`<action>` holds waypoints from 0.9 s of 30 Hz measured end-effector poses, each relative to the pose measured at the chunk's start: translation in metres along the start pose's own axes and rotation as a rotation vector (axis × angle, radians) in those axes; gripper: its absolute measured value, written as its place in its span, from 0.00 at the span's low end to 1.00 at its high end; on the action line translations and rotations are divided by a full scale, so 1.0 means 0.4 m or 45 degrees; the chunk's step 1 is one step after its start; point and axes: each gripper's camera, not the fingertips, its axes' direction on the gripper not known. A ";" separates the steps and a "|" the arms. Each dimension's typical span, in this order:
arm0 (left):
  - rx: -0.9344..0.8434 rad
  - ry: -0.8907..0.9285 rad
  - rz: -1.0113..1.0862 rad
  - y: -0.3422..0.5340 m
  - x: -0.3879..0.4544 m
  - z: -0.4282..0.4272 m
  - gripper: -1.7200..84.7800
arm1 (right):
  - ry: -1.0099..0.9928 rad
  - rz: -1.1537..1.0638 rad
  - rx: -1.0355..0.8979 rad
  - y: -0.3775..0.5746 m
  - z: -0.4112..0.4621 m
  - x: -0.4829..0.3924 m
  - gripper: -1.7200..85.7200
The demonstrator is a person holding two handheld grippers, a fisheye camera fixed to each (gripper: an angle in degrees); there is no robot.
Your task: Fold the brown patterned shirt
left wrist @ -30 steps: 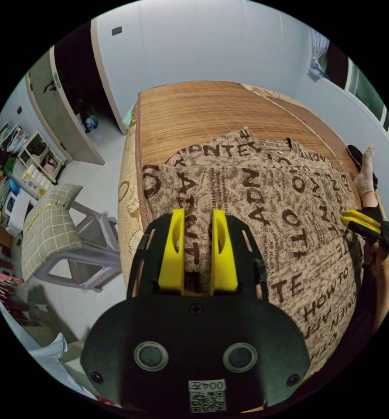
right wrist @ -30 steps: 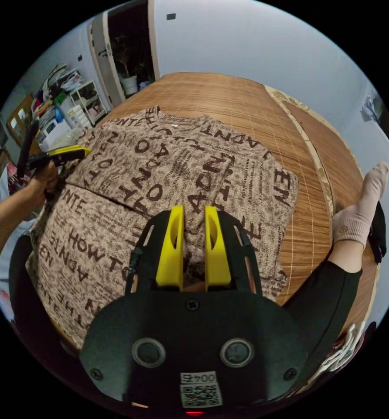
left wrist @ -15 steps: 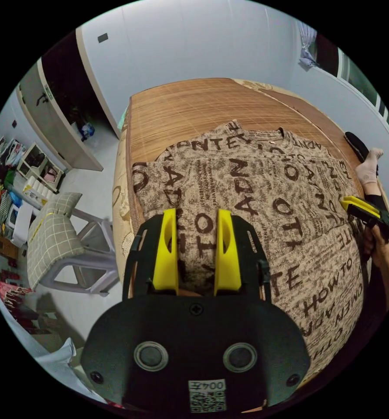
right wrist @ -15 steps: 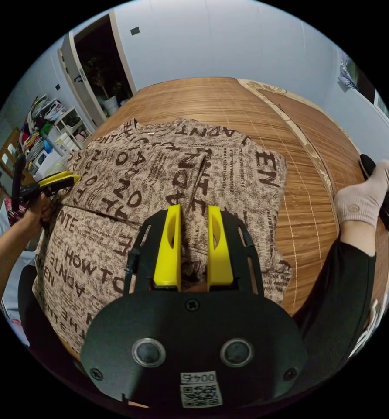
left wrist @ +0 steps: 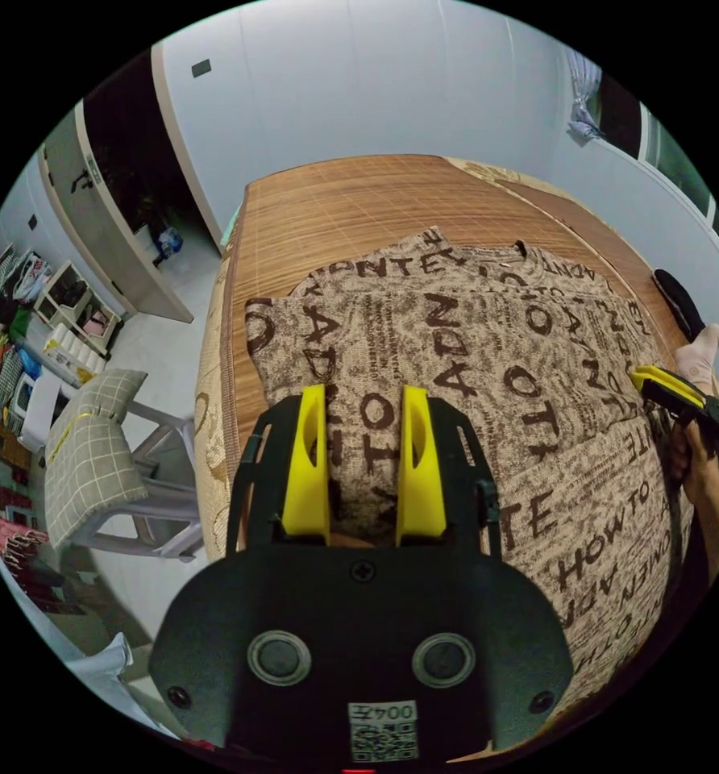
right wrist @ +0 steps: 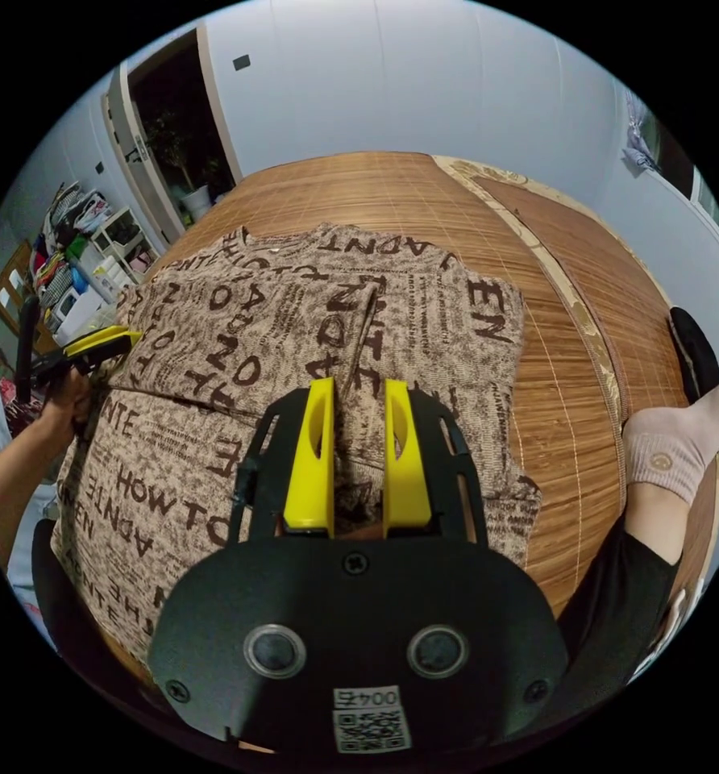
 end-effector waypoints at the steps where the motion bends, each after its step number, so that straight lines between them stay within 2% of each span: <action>1: -0.003 0.013 -0.008 0.003 -0.013 -0.003 0.17 | -0.004 0.002 -0.001 0.002 -0.005 0.004 0.13; 7: -0.010 0.223 -0.048 0.025 -0.124 -0.095 0.20 | -0.193 0.103 -0.020 0.030 -0.095 0.087 0.15; 10: 0.061 0.290 0.035 0.113 -0.198 -0.232 0.20 | -0.261 0.107 -0.018 0.101 -0.215 0.096 0.14; 13: -0.054 0.405 0.065 0.267 -0.299 -0.324 0.19 | -0.462 0.129 -0.030 0.172 -0.335 0.079 0.14; 16: -0.216 0.547 -0.079 0.448 -0.411 -0.374 0.17 | -0.549 0.081 -0.028 0.263 -0.439 0.035 0.13; 20: -0.231 0.770 -0.323 0.642 -0.511 -0.424 0.16 | -0.715 0.180 -0.020 0.410 -0.493 0.025 0.12; 23: -0.293 0.803 -0.358 0.702 -0.526 -0.414 0.16 | -0.840 0.266 -0.063 0.442 -0.488 0.054 0.12; 27: -0.384 0.832 -0.365 0.726 -0.534 -0.381 0.18 | -0.782 0.271 -0.038 0.422 -0.507 0.082 0.11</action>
